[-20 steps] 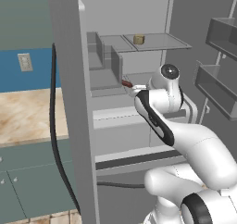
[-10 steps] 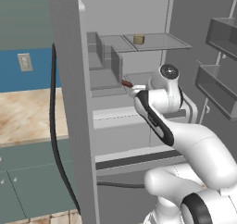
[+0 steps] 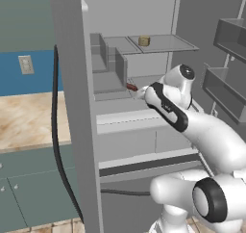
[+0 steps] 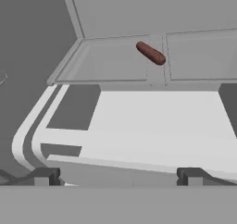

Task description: Retrieve the sausage and cheese from the fridge and place them on the cutting board on the counter.

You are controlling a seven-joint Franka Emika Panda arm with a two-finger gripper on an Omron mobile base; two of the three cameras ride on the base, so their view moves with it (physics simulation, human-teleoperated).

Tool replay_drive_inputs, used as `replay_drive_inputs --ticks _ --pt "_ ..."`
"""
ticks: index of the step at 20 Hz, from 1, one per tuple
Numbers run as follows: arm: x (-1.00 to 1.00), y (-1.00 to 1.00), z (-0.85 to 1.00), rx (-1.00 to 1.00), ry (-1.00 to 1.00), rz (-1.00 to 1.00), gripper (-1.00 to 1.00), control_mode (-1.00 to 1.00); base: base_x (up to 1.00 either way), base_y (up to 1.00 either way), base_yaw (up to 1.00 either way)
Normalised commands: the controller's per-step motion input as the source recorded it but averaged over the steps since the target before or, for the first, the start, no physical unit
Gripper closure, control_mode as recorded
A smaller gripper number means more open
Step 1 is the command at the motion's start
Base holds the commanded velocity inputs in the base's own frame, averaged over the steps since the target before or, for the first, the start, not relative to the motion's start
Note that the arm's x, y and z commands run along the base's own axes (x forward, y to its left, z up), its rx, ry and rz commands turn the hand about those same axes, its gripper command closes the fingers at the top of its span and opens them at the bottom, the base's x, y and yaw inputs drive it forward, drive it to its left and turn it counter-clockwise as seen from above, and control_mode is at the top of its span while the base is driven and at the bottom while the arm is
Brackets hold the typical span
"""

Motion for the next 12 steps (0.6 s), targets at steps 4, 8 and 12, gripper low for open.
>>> replay_drive_inputs --ticks 4,8,12 --pt "0.32 0.08 0.08 0.0 0.06 0.04 -1.0 -1.0 0.0 0.0 0.0" --pt "0.47 0.03 0.05 0.0 0.0 0.0 -1.0 -1.0 0.0 0.0 0.0" --pt "0.46 0.0 0.06 0.0 -0.01 0.0 -1.0 -1.0 0.0 0.0 0.0"
